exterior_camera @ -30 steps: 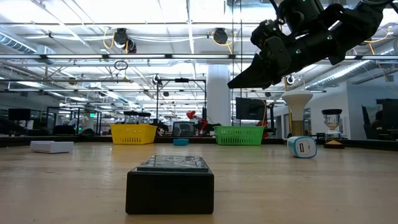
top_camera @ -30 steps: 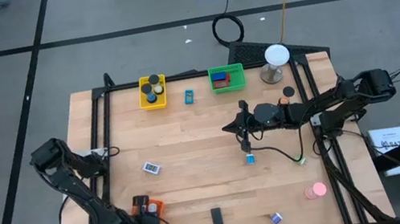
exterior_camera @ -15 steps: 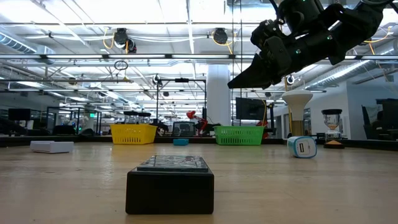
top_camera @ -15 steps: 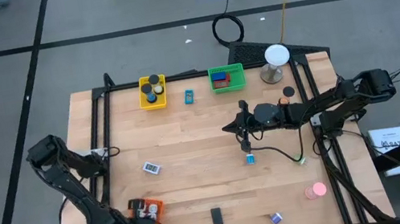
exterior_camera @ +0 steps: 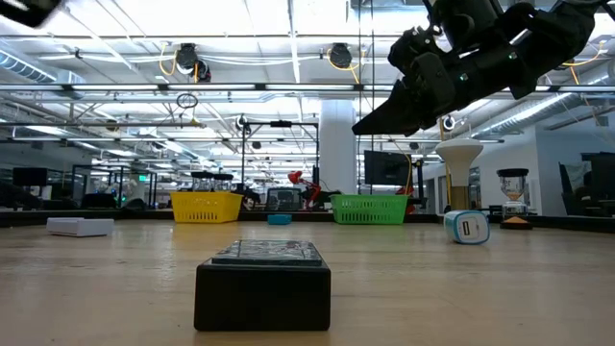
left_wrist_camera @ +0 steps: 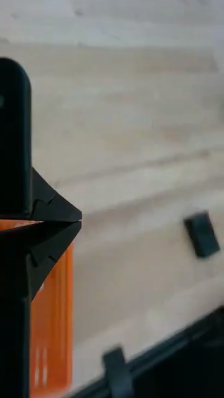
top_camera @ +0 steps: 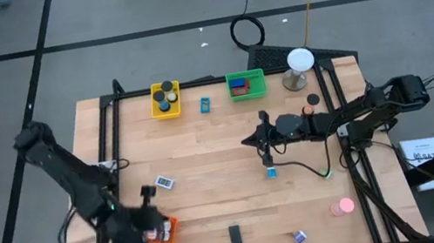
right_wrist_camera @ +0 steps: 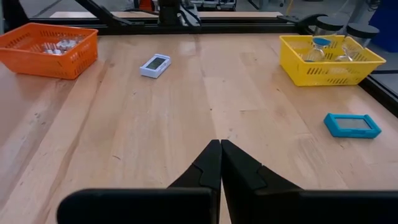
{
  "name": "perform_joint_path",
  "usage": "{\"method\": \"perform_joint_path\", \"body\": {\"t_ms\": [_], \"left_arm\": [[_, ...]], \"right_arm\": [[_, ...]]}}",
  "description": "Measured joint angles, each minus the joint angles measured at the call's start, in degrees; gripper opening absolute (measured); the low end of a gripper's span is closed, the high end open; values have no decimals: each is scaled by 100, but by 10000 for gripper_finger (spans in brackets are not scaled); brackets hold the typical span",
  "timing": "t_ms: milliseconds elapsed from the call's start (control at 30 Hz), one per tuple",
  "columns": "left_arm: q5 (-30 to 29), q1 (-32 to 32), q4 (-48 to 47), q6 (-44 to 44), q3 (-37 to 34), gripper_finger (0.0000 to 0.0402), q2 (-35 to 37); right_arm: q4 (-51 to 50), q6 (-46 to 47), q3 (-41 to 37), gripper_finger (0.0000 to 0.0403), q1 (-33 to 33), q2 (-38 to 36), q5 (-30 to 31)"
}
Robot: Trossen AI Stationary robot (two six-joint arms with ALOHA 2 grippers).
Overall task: Pick & Place Office items
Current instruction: Put the white digital clock into the green bin
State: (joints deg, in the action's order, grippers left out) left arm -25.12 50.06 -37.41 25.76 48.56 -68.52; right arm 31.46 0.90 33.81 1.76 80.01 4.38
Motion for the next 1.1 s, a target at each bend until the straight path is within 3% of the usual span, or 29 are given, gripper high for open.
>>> {"method": "perform_joint_path", "body": {"t_ms": [233,533,633,833,1100], "left_arm": [[329,-1734,-204,-168,-1162,20,1141],[1363,-3324,-413,-736,-1213,148,1135],[1663,-3515,-444,-934,-1216,198,793],[1602,-3537,-307,-1510,-1216,275,-22],[1737,-3523,10,-2030,-1214,304,-954]], "right_arm": [[2,-8,1,0,0,0,2],[0,-20,2,0,0,0,2],[0,-27,2,0,0,0,2],[-2,-50,2,0,0,0,2],[-13,-52,2,0,0,0,2]]}}
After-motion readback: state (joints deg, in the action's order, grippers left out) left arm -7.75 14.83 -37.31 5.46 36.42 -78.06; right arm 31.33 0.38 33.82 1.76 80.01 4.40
